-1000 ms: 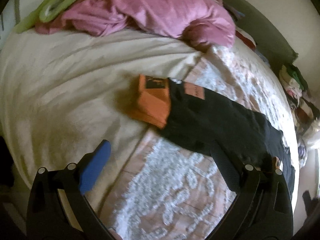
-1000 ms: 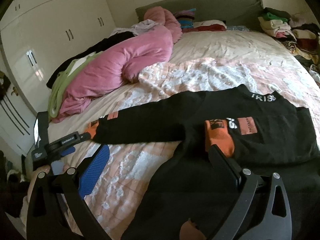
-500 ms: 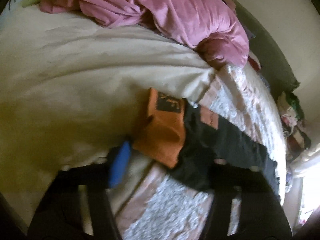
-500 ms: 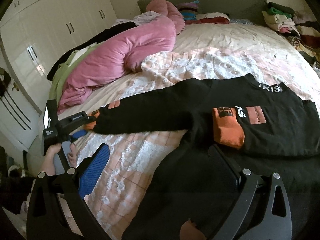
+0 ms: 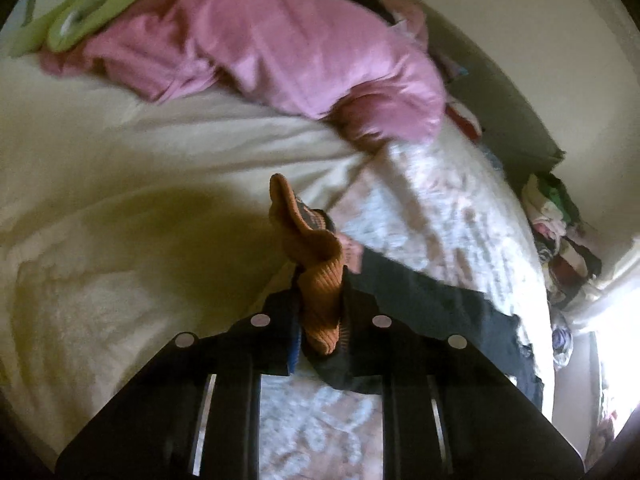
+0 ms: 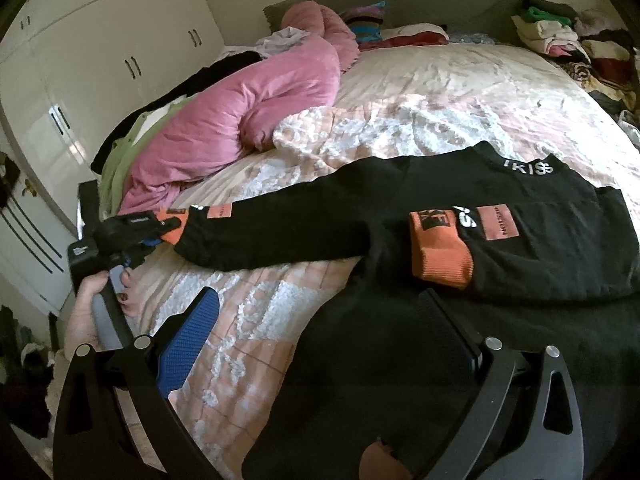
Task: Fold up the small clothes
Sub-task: 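Carry the held sleeve across the sweatshirt body over the first sleeve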
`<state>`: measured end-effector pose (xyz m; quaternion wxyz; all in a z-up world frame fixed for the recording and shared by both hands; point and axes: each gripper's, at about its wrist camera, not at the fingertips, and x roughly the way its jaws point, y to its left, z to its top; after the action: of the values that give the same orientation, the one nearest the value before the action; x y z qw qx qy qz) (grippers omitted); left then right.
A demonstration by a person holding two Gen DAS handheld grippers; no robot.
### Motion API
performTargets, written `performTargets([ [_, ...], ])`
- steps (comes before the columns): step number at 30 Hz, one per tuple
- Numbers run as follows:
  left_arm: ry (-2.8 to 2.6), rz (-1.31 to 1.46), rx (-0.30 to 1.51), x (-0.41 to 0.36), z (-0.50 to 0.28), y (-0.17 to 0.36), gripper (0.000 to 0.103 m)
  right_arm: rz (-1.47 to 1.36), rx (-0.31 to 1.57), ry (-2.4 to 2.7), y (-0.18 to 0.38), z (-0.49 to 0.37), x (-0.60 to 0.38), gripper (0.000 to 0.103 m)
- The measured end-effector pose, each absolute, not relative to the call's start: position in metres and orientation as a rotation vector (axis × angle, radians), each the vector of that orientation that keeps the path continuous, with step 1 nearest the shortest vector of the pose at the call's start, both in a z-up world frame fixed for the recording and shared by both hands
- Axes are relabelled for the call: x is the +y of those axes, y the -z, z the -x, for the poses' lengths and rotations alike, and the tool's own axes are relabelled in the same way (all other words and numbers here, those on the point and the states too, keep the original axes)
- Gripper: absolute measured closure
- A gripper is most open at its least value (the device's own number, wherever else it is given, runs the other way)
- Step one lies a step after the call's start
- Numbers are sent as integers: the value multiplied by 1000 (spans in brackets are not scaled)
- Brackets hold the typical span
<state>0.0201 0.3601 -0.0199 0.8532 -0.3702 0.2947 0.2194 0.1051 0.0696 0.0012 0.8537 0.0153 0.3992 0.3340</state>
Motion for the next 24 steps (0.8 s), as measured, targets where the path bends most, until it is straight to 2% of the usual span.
performTargets([
  [8,-378,724,561,326,-30,-22,95,-92,814,-662,-8,-105,38,4],
  [24,-221,641,550,256,-66,-61,95,-197,769,-551,-17,-111,-30,4],
])
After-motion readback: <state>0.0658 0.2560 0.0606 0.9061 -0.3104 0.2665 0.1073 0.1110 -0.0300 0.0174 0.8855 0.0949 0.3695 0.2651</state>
